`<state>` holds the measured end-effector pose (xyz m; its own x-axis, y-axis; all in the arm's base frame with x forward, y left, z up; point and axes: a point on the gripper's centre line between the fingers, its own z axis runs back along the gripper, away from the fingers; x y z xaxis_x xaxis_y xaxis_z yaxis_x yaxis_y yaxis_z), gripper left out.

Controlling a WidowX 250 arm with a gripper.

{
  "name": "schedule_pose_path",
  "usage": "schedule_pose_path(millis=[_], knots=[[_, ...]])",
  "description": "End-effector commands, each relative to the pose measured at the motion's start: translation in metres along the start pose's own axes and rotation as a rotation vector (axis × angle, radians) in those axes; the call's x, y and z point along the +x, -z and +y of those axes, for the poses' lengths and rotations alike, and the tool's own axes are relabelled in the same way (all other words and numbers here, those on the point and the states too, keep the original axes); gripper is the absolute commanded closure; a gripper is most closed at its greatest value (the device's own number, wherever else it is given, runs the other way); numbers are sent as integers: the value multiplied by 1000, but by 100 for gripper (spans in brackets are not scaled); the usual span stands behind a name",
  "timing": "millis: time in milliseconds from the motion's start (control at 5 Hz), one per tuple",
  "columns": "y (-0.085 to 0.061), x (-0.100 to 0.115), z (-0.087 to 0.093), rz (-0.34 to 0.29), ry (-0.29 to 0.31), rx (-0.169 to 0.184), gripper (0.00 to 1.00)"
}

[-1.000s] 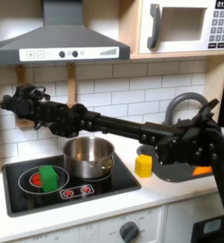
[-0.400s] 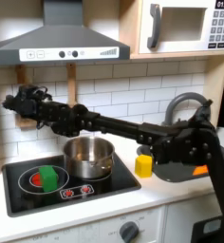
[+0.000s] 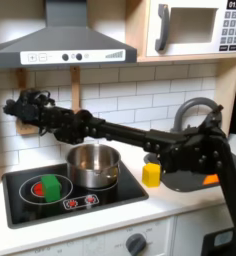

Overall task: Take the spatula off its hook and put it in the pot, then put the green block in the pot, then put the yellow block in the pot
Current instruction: 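Take the spatula off its hook and put it in the pot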

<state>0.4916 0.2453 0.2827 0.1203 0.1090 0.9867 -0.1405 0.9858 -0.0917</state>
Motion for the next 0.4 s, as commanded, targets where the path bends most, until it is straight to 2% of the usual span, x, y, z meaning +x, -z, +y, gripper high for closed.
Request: schedule_pose_path(millis=[0,200], knots=[[5,-4,1,1,-13,4,0],[8,0,3,-16,-16,12,0]])
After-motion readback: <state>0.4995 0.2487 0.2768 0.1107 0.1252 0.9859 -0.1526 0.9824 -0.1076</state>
